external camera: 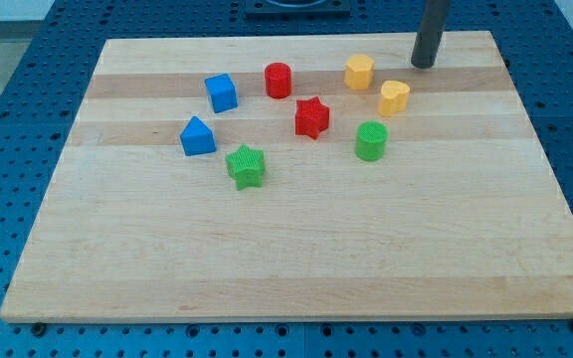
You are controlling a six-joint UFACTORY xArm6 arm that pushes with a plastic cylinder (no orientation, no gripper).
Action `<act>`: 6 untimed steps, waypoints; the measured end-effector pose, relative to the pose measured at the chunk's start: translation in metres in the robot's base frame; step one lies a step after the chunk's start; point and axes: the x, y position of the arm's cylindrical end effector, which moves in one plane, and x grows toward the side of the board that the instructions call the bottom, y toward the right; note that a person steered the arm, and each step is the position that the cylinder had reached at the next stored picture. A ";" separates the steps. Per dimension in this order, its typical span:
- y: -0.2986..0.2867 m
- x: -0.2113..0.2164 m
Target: Point your arm at the yellow hexagon
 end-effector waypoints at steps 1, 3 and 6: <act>-0.001 0.000; -0.030 0.006; -0.057 0.000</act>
